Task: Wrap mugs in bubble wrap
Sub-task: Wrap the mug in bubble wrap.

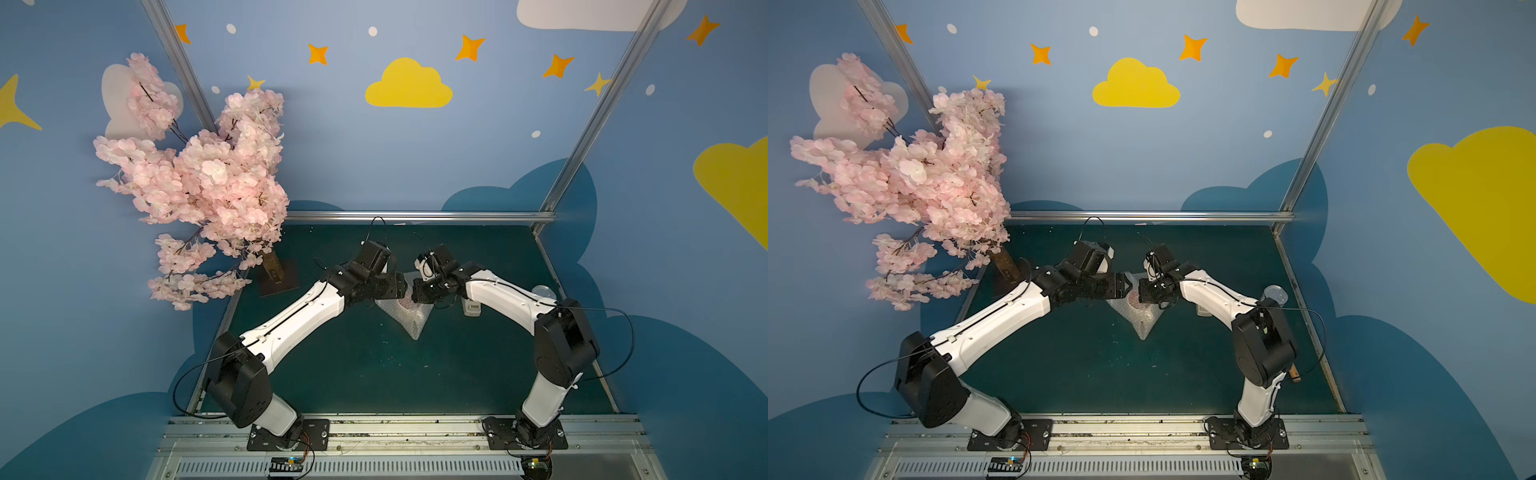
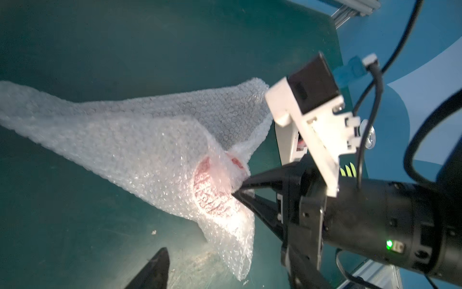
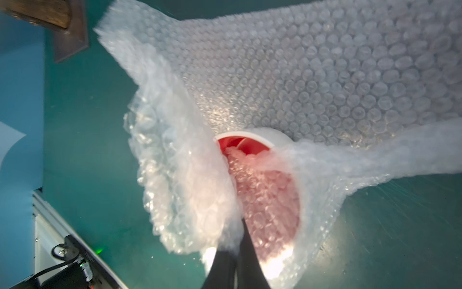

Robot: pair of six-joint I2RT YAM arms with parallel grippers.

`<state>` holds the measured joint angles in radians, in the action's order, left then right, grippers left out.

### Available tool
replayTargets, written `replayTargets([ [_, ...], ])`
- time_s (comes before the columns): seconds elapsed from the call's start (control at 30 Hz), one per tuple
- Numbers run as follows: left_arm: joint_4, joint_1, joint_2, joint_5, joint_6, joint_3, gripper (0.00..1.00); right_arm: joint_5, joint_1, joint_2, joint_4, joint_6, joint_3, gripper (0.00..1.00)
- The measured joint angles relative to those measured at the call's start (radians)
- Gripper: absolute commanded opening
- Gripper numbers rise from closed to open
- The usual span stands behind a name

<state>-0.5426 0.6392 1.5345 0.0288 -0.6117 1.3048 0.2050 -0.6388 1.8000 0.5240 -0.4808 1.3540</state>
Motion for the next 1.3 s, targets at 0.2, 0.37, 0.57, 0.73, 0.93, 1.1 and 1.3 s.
replayTargets([
  [0.2, -0.012, 0.036, 0.118, 0.021, 0.002, -0.039, 0.74, -0.012, 0.002, 0.034, 0.033, -0.018, 0.009, 0.00],
  [0.37, -0.006, 0.045, 0.179, 0.018, -0.003, -0.039, 0.84, -0.019, 0.004, 0.034, 0.039, -0.035, 0.017, 0.00],
  [0.57, 0.001, 0.044, 0.232, -0.017, -0.014, 0.001, 0.86, -0.019, 0.008, 0.034, 0.042, -0.042, 0.017, 0.00],
  [0.73, 0.011, 0.043, 0.240, -0.045, -0.045, 0.007, 0.84, -0.018, 0.010, 0.034, 0.042, -0.048, 0.017, 0.00],
  [0.93, 0.013, 0.032, 0.286, -0.048, -0.077, 0.030, 0.79, -0.013, 0.012, 0.034, 0.042, -0.061, 0.017, 0.00],
  [1.1, -0.019, 0.023, 0.388, -0.038, -0.090, 0.118, 0.73, -0.007, 0.014, 0.034, 0.040, -0.066, 0.017, 0.00],
  [1.3, -0.086, 0.023, 0.460, -0.039, -0.091, 0.221, 0.64, 0.002, 0.032, 0.016, 0.043, -0.079, 0.008, 0.31],
])
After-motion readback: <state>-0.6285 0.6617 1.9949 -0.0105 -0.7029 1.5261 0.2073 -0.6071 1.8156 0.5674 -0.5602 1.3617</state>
